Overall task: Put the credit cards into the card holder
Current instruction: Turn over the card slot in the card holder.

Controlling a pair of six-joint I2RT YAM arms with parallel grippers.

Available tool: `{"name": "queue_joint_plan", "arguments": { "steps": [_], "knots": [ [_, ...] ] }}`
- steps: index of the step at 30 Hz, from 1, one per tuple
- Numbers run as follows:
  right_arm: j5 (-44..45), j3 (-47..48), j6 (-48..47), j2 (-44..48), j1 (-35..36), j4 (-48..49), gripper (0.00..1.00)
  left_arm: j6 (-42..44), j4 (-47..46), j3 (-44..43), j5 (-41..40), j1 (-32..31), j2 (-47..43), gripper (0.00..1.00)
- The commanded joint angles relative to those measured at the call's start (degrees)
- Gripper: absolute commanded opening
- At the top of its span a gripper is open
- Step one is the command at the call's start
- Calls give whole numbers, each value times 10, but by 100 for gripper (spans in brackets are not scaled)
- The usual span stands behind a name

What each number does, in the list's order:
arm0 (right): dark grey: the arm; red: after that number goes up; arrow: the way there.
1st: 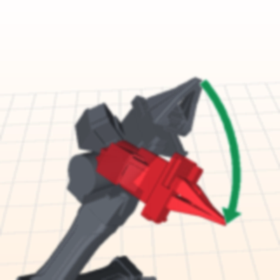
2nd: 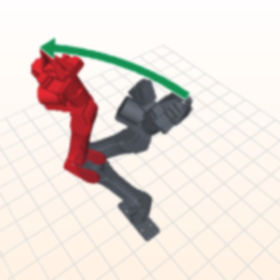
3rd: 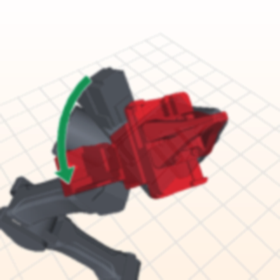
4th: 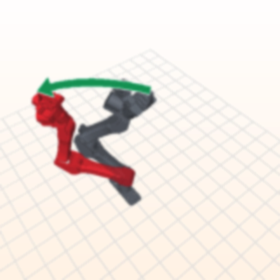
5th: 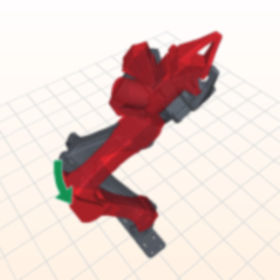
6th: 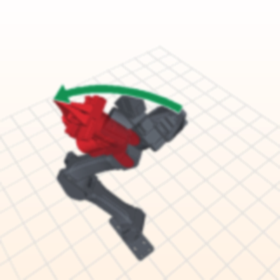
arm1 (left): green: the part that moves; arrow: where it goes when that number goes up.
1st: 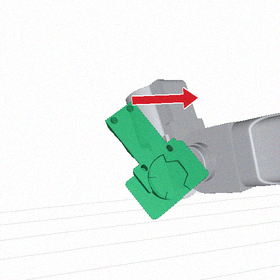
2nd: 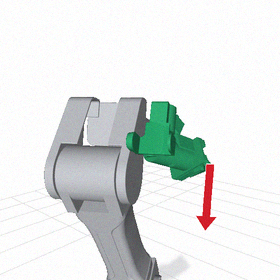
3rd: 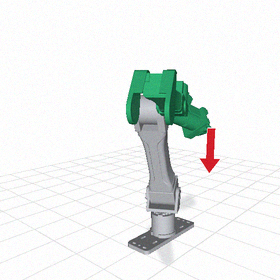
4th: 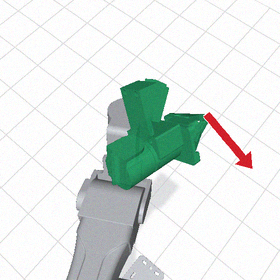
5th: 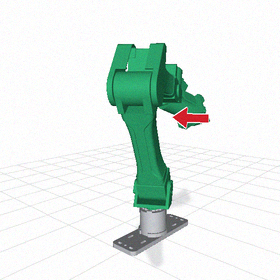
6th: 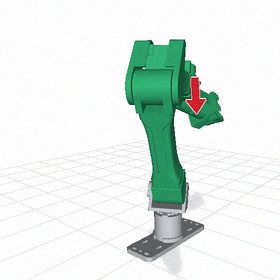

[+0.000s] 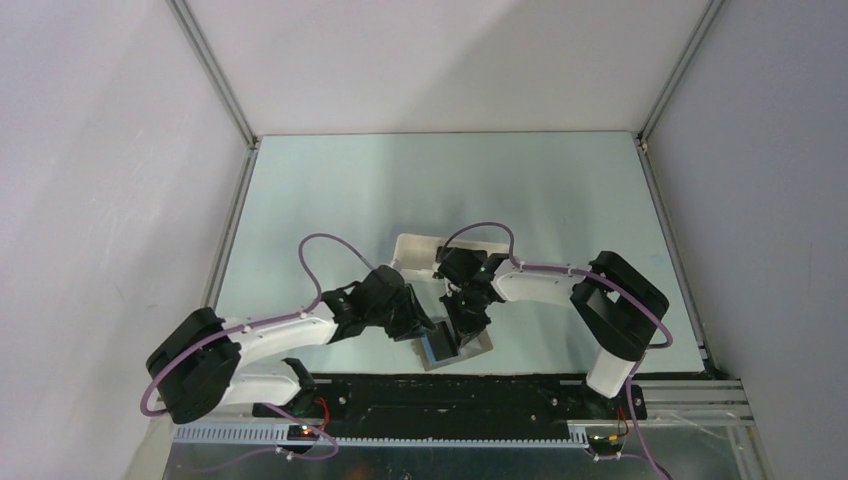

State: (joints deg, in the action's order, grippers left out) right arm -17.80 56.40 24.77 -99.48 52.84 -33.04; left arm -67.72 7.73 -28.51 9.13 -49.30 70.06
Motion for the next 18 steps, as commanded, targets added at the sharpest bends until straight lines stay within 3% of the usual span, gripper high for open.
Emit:
{"name": "queue_joint_plan", "arguments": {
  "steps": [1, 18],
  "knots": [
    [48, -11, 7, -38, 7, 20, 0, -12, 2, -8, -12, -12, 10, 40],
    [37, -12, 11, -48, 5, 25, 0, 2, 75, -65, -55, -37, 63, 51]
  ]
}}
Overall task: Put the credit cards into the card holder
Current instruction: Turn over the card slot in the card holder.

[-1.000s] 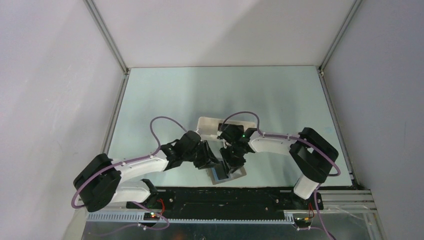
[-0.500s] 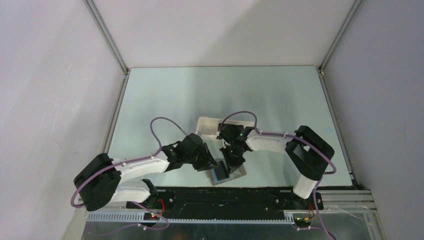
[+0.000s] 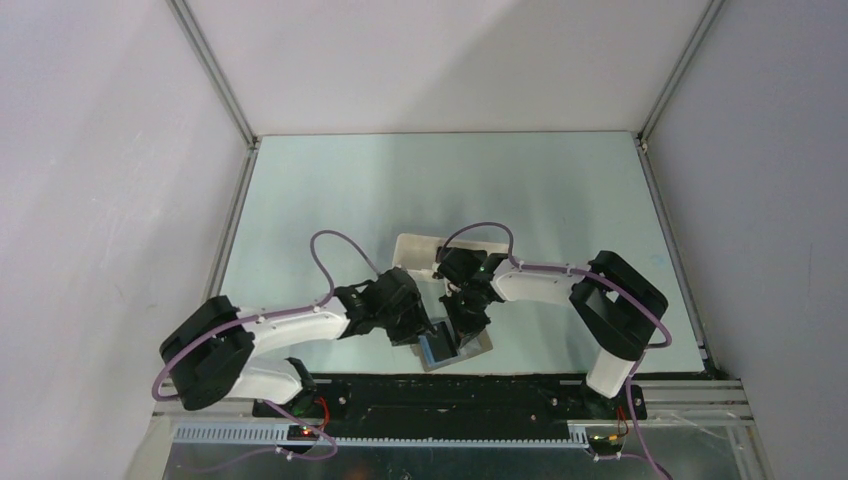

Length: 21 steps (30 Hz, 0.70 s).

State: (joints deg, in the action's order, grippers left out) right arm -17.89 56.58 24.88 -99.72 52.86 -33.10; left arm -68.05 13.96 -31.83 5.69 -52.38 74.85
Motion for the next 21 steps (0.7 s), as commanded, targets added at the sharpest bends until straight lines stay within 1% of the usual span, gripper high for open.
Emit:
{"name": "queue_joint_plan", "arguments": {
  "steps": [1, 5, 8, 10, 15, 18, 21],
  "knots": [
    [37, -13, 9, -48, 4, 26, 0, 9, 12, -39, -21, -7, 22, 51],
    [30, -13, 10, -59, 6, 31, 0, 21, -14, -52, -10, -8, 30, 48],
    [25, -14, 10, -62, 6, 34, 0, 27, -26, -60, -4, -10, 24, 41],
    [22, -13, 10, -62, 6, 35, 0, 28, -26, -61, -4, -12, 17, 40],
    [16, -13, 10, -62, 5, 38, 0, 26, -26, -55, -9, -16, -15, 47],
    [15, -13, 10, -63, 5, 39, 0, 26, -26, -52, -2, -16, -28, 47],
    [10, -13, 10, -62, 4, 40, 0, 26, -28, -54, 4, -17, -15, 47]
  ]
}}
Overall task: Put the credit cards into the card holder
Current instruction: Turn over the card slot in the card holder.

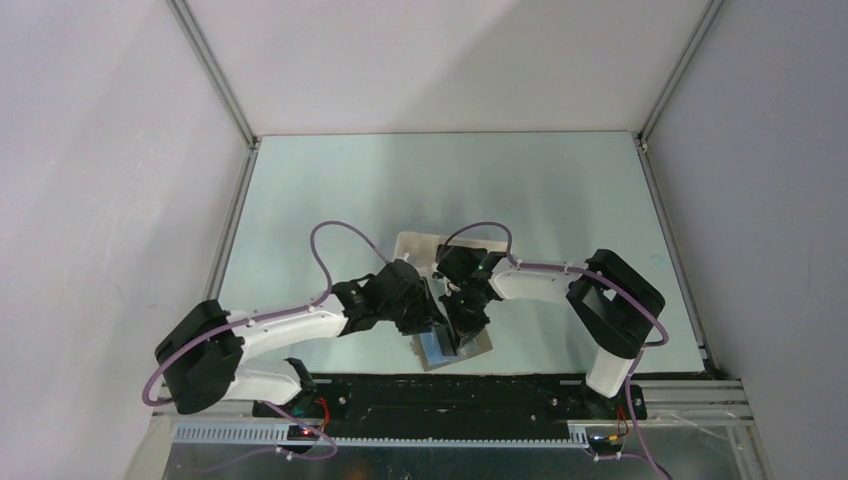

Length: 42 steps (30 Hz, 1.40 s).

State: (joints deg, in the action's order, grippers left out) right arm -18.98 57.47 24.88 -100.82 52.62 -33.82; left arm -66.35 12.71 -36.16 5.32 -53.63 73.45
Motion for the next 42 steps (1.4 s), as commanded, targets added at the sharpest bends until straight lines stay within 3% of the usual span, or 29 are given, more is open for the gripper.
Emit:
{"name": "queue_joint_plan", "arguments": {
  "steps": [1, 8, 17, 24, 34, 42],
  "knots": [
    [19, -22, 10, -51, 7, 47, 0, 10, -16, -12, 12, -4, 8, 47],
    [-26, -30, 25, -15, -10, 58, 0, 4, -65, -7, 31, -5, 20, 45],
    [-106, -62, 46, 84, -76, 72, 48, -5, -99, -11, 41, -7, 42, 43],
    [-98, -66, 32, 167, -118, 0, 76, -6, -122, -32, 56, -7, 76, 46],
    [-93, -76, -15, 273, -217, -69, 78, -5, -137, -95, 92, -28, 158, 49],
    [-109, -76, -49, 295, -266, -94, 80, 6, -172, -136, 106, -48, 224, 49]
  ]
}}
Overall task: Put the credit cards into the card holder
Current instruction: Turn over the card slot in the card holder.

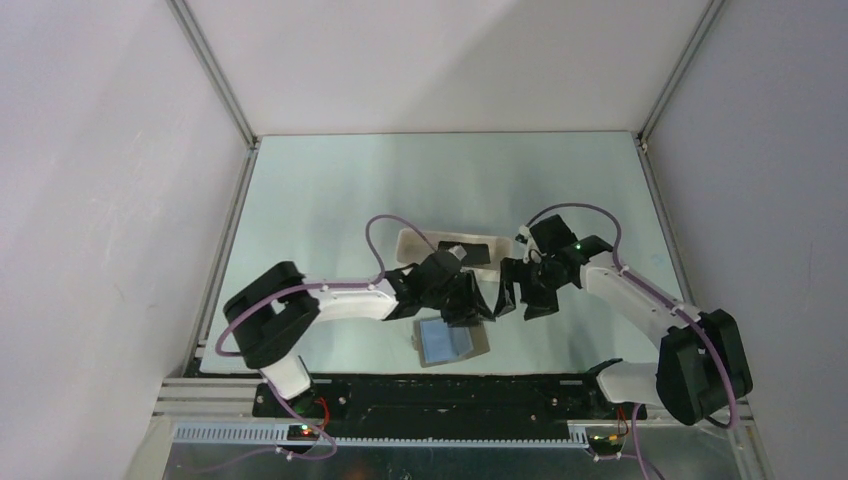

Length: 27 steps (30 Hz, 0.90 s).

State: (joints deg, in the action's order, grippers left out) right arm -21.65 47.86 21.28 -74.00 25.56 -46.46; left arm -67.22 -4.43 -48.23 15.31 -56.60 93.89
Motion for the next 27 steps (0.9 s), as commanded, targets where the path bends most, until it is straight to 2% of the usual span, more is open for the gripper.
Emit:
{"name": "queue_joint_plan", "arguments": {
  "steps": [1, 7, 14, 17, 20, 24, 27],
  "knots": [
    [-85, 20, -14, 29, 8, 31, 80, 17, -1, -13, 1, -17, 15, 49],
    [-109, 21, 2, 49, 44, 52, 80, 20, -6, 54, -57, -5, -91, 50],
    [-95, 25, 55, 43, 143, 100, 80, 29, -12, 120, -84, 33, -220, 52],
    [-95, 30, 72, 35, 172, 118, 79, 24, 21, 149, -99, 55, -279, 52],
    [-99, 40, 90, 14, 195, 140, 69, 30, 116, 155, -117, 63, -304, 50],
    [-96, 69, 97, -33, 222, 148, 52, 25, 132, 183, -112, 65, -319, 47],
    [-85, 95, 97, -58, 235, 147, 46, 14, 136, 198, -123, 65, -338, 46]
  ]
}}
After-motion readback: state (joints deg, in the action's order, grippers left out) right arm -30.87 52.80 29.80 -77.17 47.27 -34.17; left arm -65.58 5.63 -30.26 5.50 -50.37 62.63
